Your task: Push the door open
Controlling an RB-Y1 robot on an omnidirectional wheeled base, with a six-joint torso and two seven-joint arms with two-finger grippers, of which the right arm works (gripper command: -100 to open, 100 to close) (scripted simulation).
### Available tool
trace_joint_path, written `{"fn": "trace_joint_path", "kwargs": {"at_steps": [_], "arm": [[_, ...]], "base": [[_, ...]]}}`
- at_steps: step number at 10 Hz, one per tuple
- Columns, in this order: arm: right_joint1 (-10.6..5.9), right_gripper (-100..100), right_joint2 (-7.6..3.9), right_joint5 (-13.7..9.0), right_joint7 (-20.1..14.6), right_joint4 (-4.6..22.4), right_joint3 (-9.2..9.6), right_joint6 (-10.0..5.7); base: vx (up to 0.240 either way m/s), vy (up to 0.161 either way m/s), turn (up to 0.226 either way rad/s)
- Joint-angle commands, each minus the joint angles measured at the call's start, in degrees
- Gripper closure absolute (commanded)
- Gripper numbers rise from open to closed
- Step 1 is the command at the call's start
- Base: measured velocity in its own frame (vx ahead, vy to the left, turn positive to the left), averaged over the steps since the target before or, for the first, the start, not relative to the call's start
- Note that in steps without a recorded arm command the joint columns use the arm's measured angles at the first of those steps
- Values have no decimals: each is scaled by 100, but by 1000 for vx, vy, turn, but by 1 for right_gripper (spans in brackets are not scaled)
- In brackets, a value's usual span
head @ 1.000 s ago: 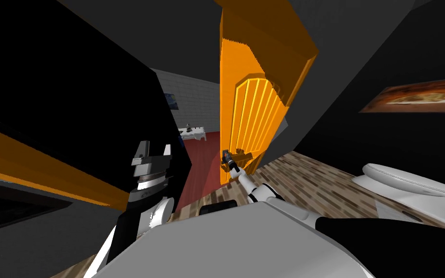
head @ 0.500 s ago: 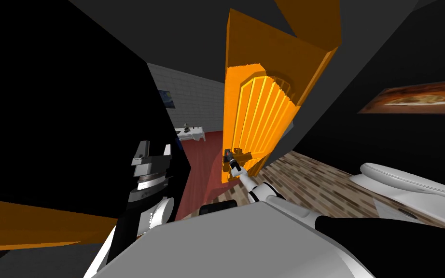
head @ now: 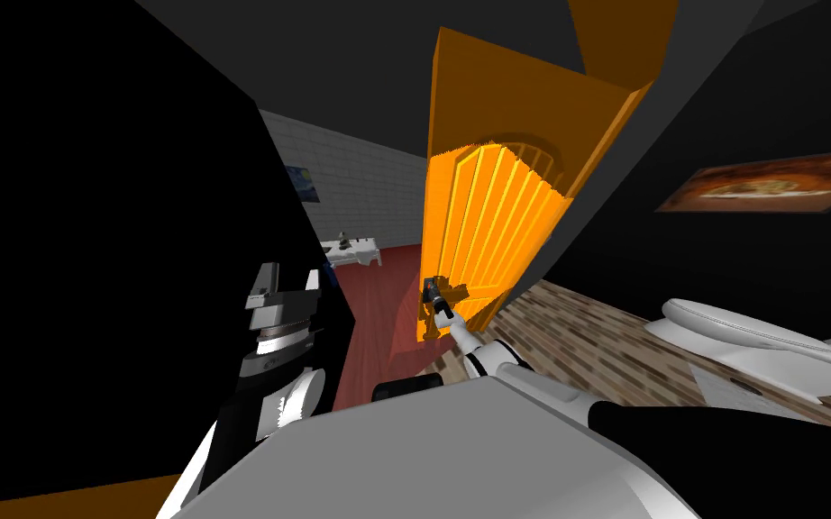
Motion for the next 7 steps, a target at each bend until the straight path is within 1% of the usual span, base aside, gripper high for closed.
{"fn": "trace_joint_path", "kwargs": {"at_steps": [1, 2, 3, 4, 5, 6, 7], "arm": [[99, 100, -86, -22, 21, -180, -88, 48], [100, 100, -125, -60, 70, -160, -210, 49], [101, 100, -137, -72, 86, -154, -250, 50], [101, 100, -163, -96, 117, -142, -329, 51], [101, 100, -163, -96, 117, -142, -329, 51], [103, 100, -198, -130, 162, -124, -442, 52], [103, 100, -210, -142, 177, -118, -479, 52]], "base": [[109, 88, -45], [117, 108, -84], [147, 133, -85], [153, 168, -83], [102, 109, -67], [113, 124, -71], [145, 133, -90]]}}
